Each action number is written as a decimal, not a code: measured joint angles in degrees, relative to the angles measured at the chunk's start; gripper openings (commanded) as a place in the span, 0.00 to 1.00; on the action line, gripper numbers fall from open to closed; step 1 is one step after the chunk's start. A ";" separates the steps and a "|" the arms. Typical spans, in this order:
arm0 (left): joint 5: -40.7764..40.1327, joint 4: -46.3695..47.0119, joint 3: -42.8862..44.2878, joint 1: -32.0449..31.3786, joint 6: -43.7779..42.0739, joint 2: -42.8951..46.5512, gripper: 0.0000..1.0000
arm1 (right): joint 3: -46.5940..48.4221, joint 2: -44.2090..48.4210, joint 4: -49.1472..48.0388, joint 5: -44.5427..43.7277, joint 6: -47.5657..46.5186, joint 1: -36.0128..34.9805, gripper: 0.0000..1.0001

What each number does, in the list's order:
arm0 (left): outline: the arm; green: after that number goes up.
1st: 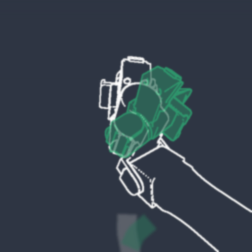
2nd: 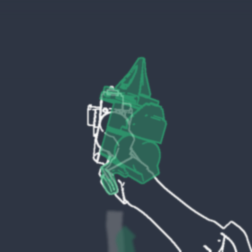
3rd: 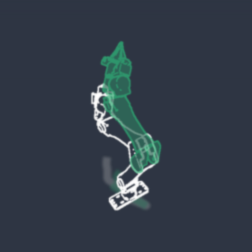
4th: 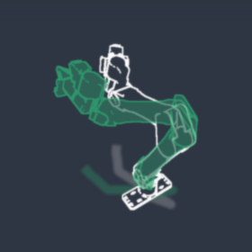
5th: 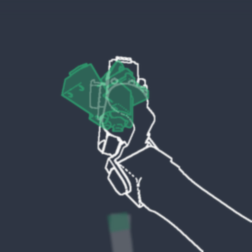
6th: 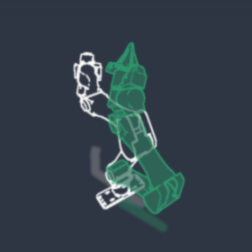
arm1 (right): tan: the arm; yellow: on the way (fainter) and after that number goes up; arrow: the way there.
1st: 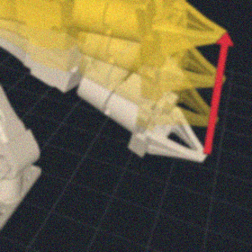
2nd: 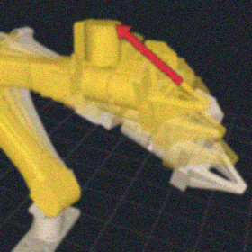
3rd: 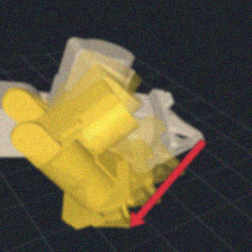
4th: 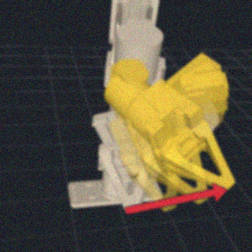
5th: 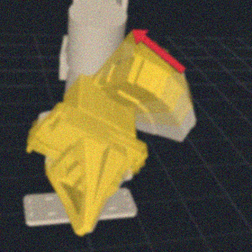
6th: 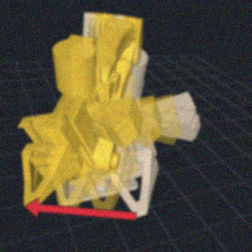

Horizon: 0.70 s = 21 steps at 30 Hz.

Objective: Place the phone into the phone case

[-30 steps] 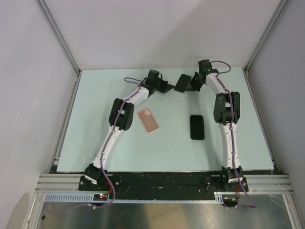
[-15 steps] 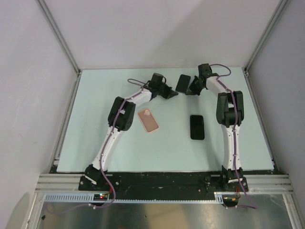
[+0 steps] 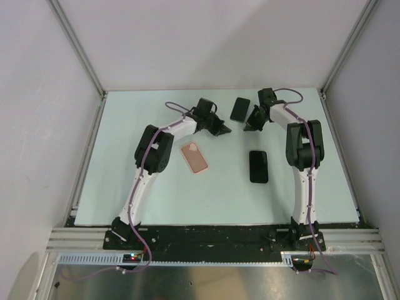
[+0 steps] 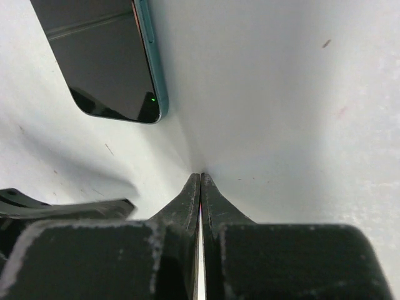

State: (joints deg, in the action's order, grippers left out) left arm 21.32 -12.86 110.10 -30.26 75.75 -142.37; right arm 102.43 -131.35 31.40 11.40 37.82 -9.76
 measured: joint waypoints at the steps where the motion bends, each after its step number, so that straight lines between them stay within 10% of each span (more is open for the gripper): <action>1: -0.09 -0.15 0.22 0.83 -0.31 0.07 0.00 | 0.17 0.00 0.20 -0.13 0.07 0.09 0.00; 21: -1.62 -1.07 25.44 5.75 8.35 -16.11 0.00 | 19.87 -11.63 7.28 2.32 4.63 4.42 0.00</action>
State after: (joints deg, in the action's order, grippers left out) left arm 19.70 -13.93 135.55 -24.51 84.09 -158.47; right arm 122.30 -142.98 38.68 13.72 42.46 -5.34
